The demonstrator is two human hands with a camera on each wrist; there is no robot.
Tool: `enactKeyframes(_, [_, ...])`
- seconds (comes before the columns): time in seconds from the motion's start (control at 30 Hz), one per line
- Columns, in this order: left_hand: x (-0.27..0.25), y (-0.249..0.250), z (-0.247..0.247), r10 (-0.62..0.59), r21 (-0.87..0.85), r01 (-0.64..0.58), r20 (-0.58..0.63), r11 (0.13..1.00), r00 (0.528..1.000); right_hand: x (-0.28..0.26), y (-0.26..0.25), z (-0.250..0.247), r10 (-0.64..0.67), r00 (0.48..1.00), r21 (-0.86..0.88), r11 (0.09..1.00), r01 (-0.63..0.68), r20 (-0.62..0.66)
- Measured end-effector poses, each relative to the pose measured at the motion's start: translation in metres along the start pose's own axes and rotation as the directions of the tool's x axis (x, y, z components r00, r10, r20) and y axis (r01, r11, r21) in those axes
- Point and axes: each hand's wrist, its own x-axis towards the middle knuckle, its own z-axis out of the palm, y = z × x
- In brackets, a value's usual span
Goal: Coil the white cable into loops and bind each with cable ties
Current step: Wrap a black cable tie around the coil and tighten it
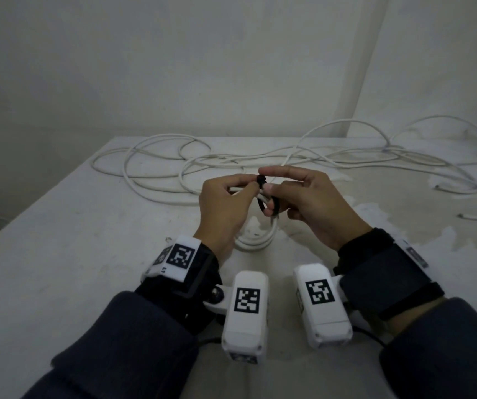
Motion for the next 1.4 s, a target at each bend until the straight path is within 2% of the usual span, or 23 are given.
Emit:
enactKeyframes(0.53, [-0.0007, 0.0035, -0.0004, 0.028, 0.055, -0.031, 0.051, 0.998, 0.998, -0.0011, -0.0003, 0.0003, -0.027, 0.999, -0.016, 1.000, 0.027, -0.018])
enactKeyframes(0.83, [-0.0044, 0.0071, 0.0001, 0.083, 0.036, -0.087, 0.104, 0.996, 0.991, -0.0022, -0.0005, 0.0009, -0.065, 0.993, 0.027, 0.997, 0.068, -0.097])
enactKeyframes(0.93, [-0.0031, 0.0059, -0.0003, 0.076, 0.052, -0.081, 0.089, 0.995, 0.993, -0.0028, -0.0021, 0.0013, -0.041, 0.997, 0.024, 0.999, 0.042, -0.067])
enactKeyframes(1.1, [0.0022, 0.0008, -0.0022, 0.030, 0.060, -0.032, 0.045, 0.998, 0.999, -0.0040, -0.0032, -0.0032, 0.007, 0.999, 0.019, 1.000, -0.008, 0.053])
enactKeyframes(1.4, [0.0023, 0.0014, -0.0010, 0.050, 0.065, -0.055, 0.067, 0.996, 0.996, -0.0050, -0.0016, -0.0056, -0.027, 0.999, 0.070, 0.997, 0.025, 0.028])
